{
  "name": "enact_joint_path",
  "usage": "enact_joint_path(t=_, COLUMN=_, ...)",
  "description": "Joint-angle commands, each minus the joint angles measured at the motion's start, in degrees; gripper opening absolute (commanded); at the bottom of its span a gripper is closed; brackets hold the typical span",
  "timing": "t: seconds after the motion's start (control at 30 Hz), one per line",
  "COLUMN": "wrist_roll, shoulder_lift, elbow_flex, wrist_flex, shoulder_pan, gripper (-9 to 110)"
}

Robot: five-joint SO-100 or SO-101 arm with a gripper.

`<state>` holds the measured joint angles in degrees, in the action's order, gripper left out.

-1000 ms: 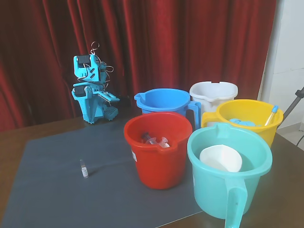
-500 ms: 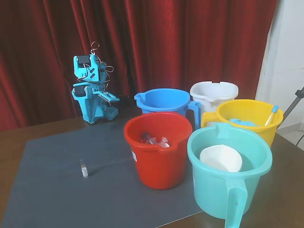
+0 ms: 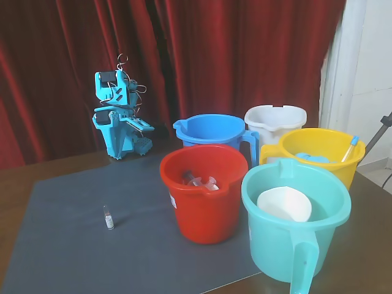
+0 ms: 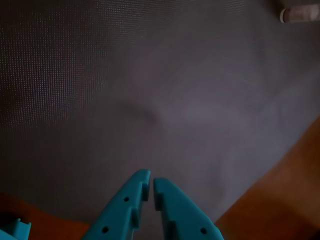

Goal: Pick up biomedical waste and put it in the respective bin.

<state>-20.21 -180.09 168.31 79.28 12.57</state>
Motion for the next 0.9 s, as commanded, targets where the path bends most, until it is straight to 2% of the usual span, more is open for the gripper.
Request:
enact_joint_path(t=0.0, wrist_roll=-0.18, shoulder_lift=0.62, elbow_flex=-0.97, wrist_flex=0.09, shoulder_pan=-0.26, gripper=0)
enact_joint_path(t=0.73, wrist_roll=-0.18, shoulder_lift=0.53, elbow_flex=-0.97, wrist_flex=0.09, shoulder_pan=-0.26, gripper=0)
enact_joint_path(t=0.87, wrist_roll=-0.09, shoulder_lift=0.53, elbow_flex=-0.26, wrist_flex=-12.22, shoulder_pan=-0.35, gripper=0)
